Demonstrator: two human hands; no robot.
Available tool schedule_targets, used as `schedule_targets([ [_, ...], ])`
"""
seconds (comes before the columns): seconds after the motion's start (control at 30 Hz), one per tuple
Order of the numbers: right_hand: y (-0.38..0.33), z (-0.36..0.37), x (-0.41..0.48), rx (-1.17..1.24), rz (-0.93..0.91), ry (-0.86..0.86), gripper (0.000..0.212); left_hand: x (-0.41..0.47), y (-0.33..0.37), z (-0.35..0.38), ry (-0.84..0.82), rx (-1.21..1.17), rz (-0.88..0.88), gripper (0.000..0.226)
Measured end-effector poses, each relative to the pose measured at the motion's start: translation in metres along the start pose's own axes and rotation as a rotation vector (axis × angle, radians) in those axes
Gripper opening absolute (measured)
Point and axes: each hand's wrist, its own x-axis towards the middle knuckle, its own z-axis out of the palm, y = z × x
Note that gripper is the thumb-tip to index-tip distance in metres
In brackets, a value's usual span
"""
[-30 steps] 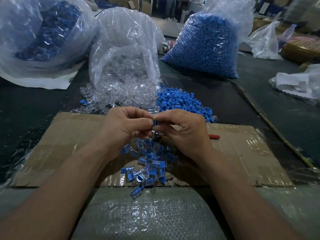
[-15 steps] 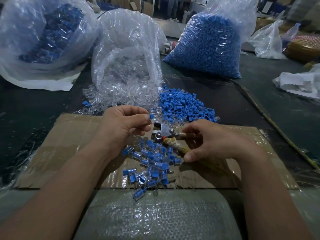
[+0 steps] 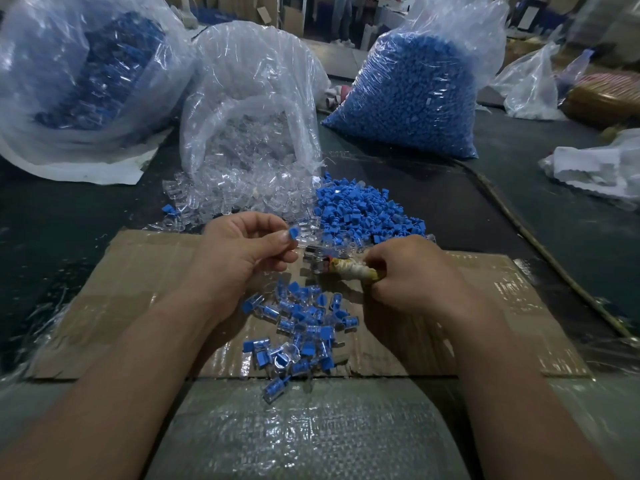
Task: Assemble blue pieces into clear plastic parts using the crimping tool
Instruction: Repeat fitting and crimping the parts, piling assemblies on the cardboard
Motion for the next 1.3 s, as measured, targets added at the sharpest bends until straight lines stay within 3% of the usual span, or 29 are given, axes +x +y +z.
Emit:
schedule_targets([
  [0.23, 0.01, 0.006, 0.005, 0.09, 0.022, 0.106, 0.015, 0.0, 0.0, 0.001, 0.008, -0.009, 0.025, 0.008],
  [0.4, 0.008, 0.006, 0.004, 0.304, -0.013, 0.249, 0.023, 0.002, -0.002, 0.001, 0.028, 0.041, 0.077, 0.012],
  [0.63, 0.0, 0.013, 0.005, 0.286, -0.08, 0.154, 0.026, 0.001, -0.003, 0.0, 0.062, 0.166, 0.206, 0.017],
  [0.9, -0.003, 0.016, 0.006, 0.271, -0.115, 0.128, 0.026, -0.001, -0.002, 0.003, 0.062, 0.214, 0.226, 0.02],
  [1.3, -0.01, 0.014, 0.005, 0.232, -0.146, 0.212, 0.02, -0.007, -0.002, 0.006, 0.154, 0.426, 0.387, 0.027],
])
